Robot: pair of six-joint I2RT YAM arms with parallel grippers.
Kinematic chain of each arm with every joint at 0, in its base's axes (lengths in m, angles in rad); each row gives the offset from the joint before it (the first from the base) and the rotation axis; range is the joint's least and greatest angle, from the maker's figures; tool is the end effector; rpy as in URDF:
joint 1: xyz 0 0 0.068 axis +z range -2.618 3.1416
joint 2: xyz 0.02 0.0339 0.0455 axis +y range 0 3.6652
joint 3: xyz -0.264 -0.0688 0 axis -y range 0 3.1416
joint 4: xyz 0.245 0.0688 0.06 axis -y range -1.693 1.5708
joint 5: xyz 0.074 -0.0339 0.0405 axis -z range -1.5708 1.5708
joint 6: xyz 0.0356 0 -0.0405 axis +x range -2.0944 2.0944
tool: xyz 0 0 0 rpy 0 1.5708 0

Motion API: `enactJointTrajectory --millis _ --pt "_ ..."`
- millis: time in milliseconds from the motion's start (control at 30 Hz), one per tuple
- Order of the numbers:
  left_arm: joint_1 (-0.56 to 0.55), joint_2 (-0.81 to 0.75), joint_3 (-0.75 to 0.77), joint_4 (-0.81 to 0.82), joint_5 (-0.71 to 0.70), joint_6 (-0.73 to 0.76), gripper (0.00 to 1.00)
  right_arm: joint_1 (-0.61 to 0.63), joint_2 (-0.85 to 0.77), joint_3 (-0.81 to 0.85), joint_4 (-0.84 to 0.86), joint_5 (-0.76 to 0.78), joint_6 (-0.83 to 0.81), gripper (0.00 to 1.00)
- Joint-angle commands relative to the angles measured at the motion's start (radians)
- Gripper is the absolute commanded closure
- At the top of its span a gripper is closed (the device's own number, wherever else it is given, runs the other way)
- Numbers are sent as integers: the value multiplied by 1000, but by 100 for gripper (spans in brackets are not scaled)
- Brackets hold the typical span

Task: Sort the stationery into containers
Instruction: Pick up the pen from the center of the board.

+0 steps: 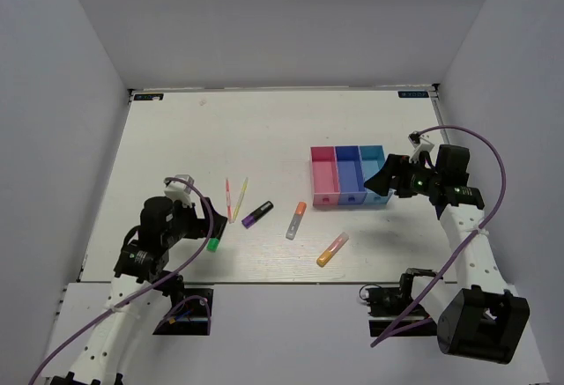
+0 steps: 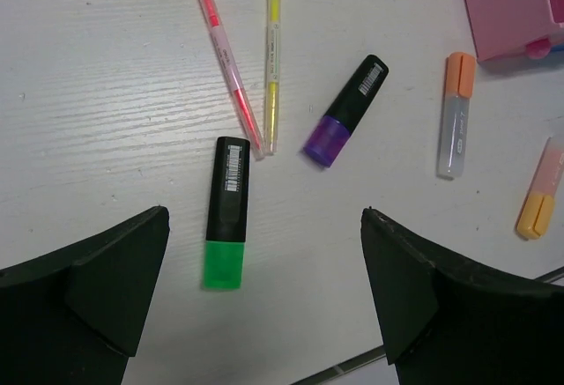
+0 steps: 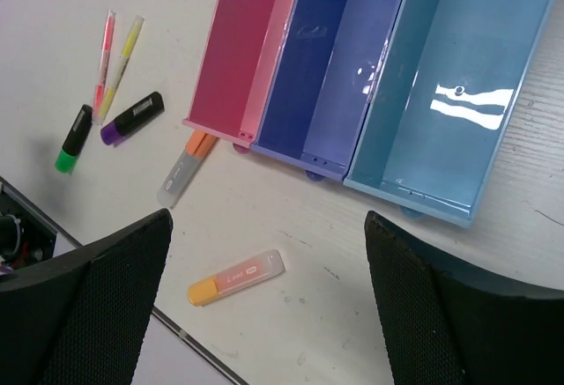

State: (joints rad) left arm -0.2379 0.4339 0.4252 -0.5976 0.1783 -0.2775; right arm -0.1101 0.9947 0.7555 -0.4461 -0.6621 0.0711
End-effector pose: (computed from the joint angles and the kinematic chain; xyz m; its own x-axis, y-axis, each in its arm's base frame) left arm 0.1108 -0.0334 0.2202 -0.6349 -0.1235 -0.7626 0.2076 0.9236 -0.3223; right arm 0.2086 -0.0010 0.2705 -0.6549 0.1288 -0.7446 -0.3408 0.8292 0.4431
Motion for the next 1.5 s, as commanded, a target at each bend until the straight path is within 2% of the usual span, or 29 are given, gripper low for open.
enactJointTrajectory --millis 0,100,233,300,333,367,400,433,467,500,533,567,600,633,667,733,900,1000,1333,1467 --pt "3 12 14 13 23 12 0 0 -27 4 10 -13 -10 9" --pt "5 25 12 12 23 11 0 -3 -44 -7 12 -28 -60 9" --pt "5 55 14 5 4 11 0 -2 -105 -48 26 -132 -132 9" --pt "3 65 14 4 1 11 12 0 -120 -67 32 -159 -163 9" --pt "5 72 7 8 0 6 25 -3 -145 -82 24 -186 -215 16" --pt "5 83 3 16 -10 4 47 1 -152 -99 26 -192 -231 79" --pt "3 100 -2 39 -17 0 84 1 -156 -100 26 -182 -231 100" --pt "2 115 7 42 -26 -3 95 1 -153 -84 21 -141 -225 100" --pt "3 165 12 53 -43 -12 100 3 -148 -76 3 -136 -232 100" --pt "2 189 29 55 -46 -23 99 6 -142 -70 -17 -113 -243 99" --pt "5 213 55 59 -63 -44 93 6 -139 -58 -17 -111 -244 65" --pt "3 300 70 61 -77 -54 85 3 -133 -50 -25 -113 -241 18" --pt "5 337 105 59 -79 -67 60 9 -131 -47 -26 -110 -238 18" --pt "2 371 142 61 -92 -74 51 9 -134 -44 -23 -108 -238 18" --pt "-1 472 159 64 -114 -80 45 10 -133 -42 -26 -103 -237 25" --pt "-4 576 230 73 -135 -77 39 12 -133 -38 -43 -96 -241 31" --pt "-26 828 320 139 -169 -75 39 10 -131 -28 -62 -102 -244 34" --pt "-44 917 346 176 -174 -72 39 9 -125 -21 -78 -110 -248 34" --pt "-110 1080 451 234 -214 -43 39 4 -130 -10 -95 -93 -251 32" --pt "-138 1154 489 202 -305 -23 41 4 -125 -10 -95 -94 -243 30"
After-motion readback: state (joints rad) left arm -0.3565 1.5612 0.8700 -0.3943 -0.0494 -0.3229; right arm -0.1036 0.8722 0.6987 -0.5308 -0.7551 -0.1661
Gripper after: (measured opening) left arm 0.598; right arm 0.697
